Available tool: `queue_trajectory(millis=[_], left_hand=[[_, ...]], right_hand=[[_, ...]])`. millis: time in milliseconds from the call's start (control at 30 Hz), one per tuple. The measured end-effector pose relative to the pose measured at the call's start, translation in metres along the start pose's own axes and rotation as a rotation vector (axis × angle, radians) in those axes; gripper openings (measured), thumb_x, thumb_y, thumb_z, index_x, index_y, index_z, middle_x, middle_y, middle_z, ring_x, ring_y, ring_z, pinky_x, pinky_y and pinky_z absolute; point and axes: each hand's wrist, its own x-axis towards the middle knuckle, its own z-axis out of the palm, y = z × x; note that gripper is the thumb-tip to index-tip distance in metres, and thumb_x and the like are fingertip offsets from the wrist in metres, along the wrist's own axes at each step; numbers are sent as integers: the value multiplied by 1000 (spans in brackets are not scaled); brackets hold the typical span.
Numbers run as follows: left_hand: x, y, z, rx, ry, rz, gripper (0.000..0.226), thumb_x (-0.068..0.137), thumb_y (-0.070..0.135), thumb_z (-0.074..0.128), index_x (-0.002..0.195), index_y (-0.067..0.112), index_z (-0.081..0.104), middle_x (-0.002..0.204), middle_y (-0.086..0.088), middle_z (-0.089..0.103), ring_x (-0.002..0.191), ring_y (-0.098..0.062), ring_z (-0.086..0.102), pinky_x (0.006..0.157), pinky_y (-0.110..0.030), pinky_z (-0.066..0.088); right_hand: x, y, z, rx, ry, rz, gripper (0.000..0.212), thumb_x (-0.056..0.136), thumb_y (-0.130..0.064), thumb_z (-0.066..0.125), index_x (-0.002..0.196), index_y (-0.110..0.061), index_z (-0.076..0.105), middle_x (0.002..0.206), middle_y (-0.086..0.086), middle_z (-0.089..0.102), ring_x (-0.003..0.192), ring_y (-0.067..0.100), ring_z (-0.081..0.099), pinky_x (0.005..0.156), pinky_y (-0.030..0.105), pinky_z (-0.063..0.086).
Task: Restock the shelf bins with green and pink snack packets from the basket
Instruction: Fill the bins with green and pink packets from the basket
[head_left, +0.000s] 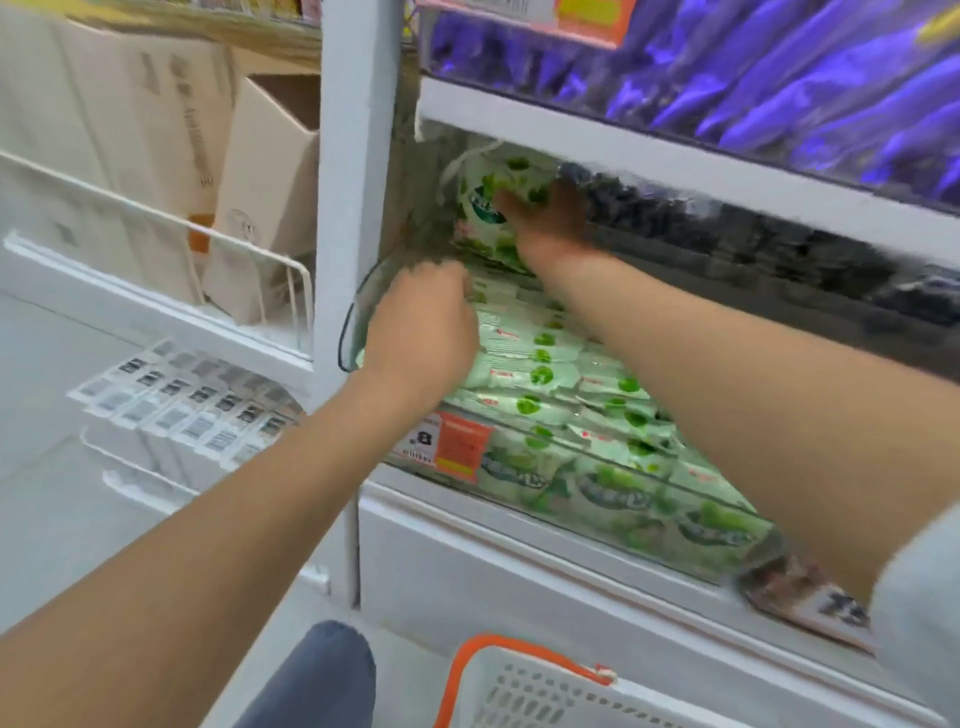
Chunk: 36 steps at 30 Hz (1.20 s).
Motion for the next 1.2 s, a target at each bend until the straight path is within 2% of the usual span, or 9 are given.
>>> queue_trajectory(millis=[233,500,600,667,833,967,1000,1100,1200], left_hand=[[-6,4,-4,28,-9,-28,19,89,10,49,101,9,64,104,-9,63,98,-29,54,80,-47,49],[-7,8,-6,68,-43,-37,20,92,17,49,104,10,64,111,-10,62,106,-29,52,83,-44,49],[-7,9,-5,88,-49,-41,23,92,20,49,108,11,64,113,-10,62,107,-29,52,83,-43,49],[-7,9,-4,97,-50,-39,24,92,21,49,109,11,64,114,-10,62,108,-29,52,82,-42,48],[-6,8,-3,112,-58,-30,25,92,22,50,110,11,64,115,-11,61,109,-29,51,81,-41,46],[-5,9,-4,119,-68,-26,24,93,21,49,109,11,64,113,-11,61,109,-30,51,82,-41,48],[-5,10,-5,115,-69,-26,24,93,21,49,108,10,64,112,-12,61,107,-30,52,82,-41,48],[-5,14,-11,121,-43,-14,23,93,20,47,104,9,65,109,-13,59,102,-32,54,81,-45,50],[-14,27,-19,213,11,62,25,95,21,46,104,8,65,108,-13,61,102,-33,53,78,-44,50]], right_hand=[[8,18,27,-220,127,12,71,97,-40,50,148,0,21,146,15,40,134,32,40,107,41,37],[17,18,36,-219,-92,123,70,99,-47,41,147,0,23,147,20,33,130,36,43,105,42,40],[24,18,33,-98,-17,126,48,88,-43,47,119,-6,49,124,11,53,104,29,58,87,38,49],[24,19,32,-141,26,101,24,94,-33,47,101,-11,49,118,12,54,95,27,58,76,35,45],[21,28,32,-320,6,24,47,100,-43,42,114,-2,60,127,19,57,114,33,57,91,37,47],[13,32,22,-306,-24,37,52,94,-57,45,69,-13,51,87,14,56,94,29,60,72,31,42],[6,33,17,-311,-15,28,51,93,-57,48,74,-11,55,89,13,57,94,29,59,73,31,43],[-28,30,-9,-334,-21,-14,51,94,-47,55,125,-7,58,128,16,56,118,31,53,96,34,44],[-79,29,-48,-418,-40,-152,45,94,-38,58,130,-11,57,127,13,60,117,29,55,97,34,44]])
